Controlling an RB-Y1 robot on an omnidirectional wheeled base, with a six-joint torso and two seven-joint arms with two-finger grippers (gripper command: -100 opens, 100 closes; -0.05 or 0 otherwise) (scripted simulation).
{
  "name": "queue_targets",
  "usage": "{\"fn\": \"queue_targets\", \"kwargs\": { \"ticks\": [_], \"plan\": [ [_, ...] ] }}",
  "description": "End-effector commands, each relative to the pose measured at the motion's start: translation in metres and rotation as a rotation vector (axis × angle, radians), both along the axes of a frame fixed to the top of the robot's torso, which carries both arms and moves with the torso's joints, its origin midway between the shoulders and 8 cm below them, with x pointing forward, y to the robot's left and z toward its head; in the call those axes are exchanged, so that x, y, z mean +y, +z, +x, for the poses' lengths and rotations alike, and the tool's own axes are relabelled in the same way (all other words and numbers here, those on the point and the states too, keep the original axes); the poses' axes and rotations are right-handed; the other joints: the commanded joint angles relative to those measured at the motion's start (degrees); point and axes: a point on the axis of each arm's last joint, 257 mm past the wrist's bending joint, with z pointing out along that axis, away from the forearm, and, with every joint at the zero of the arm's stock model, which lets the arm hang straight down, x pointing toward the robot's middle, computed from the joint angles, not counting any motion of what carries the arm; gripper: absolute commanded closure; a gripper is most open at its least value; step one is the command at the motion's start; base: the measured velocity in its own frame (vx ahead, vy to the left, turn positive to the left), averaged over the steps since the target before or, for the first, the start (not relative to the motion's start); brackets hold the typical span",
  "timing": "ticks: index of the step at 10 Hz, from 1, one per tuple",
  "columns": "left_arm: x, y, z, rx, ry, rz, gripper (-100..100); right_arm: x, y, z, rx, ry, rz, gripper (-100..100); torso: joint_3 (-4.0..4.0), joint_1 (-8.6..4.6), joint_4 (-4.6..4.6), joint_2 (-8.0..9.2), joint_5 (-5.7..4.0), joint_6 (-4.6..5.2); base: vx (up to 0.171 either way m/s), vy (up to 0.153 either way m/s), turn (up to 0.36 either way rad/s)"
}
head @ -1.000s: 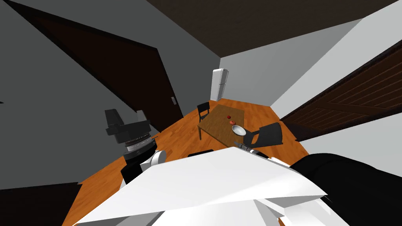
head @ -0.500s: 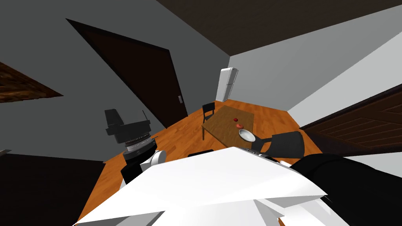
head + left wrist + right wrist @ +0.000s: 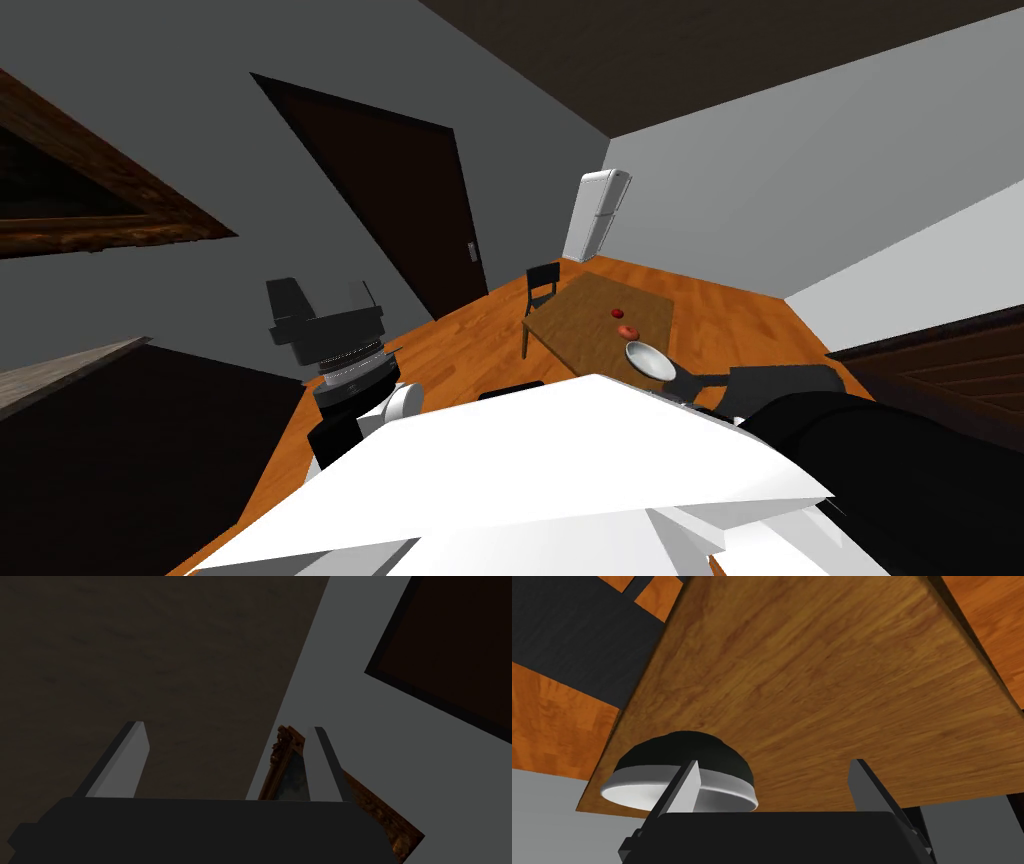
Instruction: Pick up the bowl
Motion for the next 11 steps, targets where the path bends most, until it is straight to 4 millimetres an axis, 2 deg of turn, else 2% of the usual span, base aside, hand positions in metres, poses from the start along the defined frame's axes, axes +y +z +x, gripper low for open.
{"fn": "queue_targets", "kwargs": {
  "ticks": [1,5,6,8,9,10,11],
  "plan": [
    [0.0,0.0,0.0,0.0,0.0,0.0,0,-0.026,0.002,-0.024,0.071,0.011,-0.061,-100,0.0,0.0,0.0,0.0,0.0,0.0,0.04,0.01,0.311],
    [0.0,0.0,0.0,0.0,0.0,0.0,0,-0.074,0.009,-0.076,0.233,0.057,-0.186,-100,-0.1,-0.07,-0.04,-0.17,-0.01,-0.01,0.066,-0.012,0.309],
    [0.0,0.0,0.0,0.0,0.0,0.0,0,-0.078,0.007,-0.086,0.267,0.076,-0.2,-100,-0.11,-0.1,-0.04,-0.18,-0.02,0.0,0.101,-0.047,0.292],
    [0.0,0.0,0.0,0.0,0.0,0.0,0,-0.059,-0.007,-0.096,0.289,0.092,-0.169,-100,-0.19,-0.29,-0.07,-0.33,-0.07,0.03,0.115,-0.106,0.158],
    [0.0,0.0,0.0,0.0,0.0,0.0,0,-0.064,-0.001,-0.094,0.283,0.088,-0.18,-100,-0.19,-0.39,-0.07,-0.33,-0.1,0.06,0.049,-0.058,0.024],
    [0.0,0.0,0.0,0.0,0.0,0.0,0,-0.063,-0.002,-0.094,0.284,0.089,-0.179,0,-0.1,-0.21,-0.04,-0.15,-0.07,0.08,0.009,-0.011,0.001],
    [0.0,0.0,0.0,0.0,0.0,0.0,0,-0.067,-0.004,-0.102,0.288,0.05,-0.172,-100,-0.01,-0.03,0.0,0.0,-0.02,0.09,-0.053,0.006,0.284]
  ]
}}
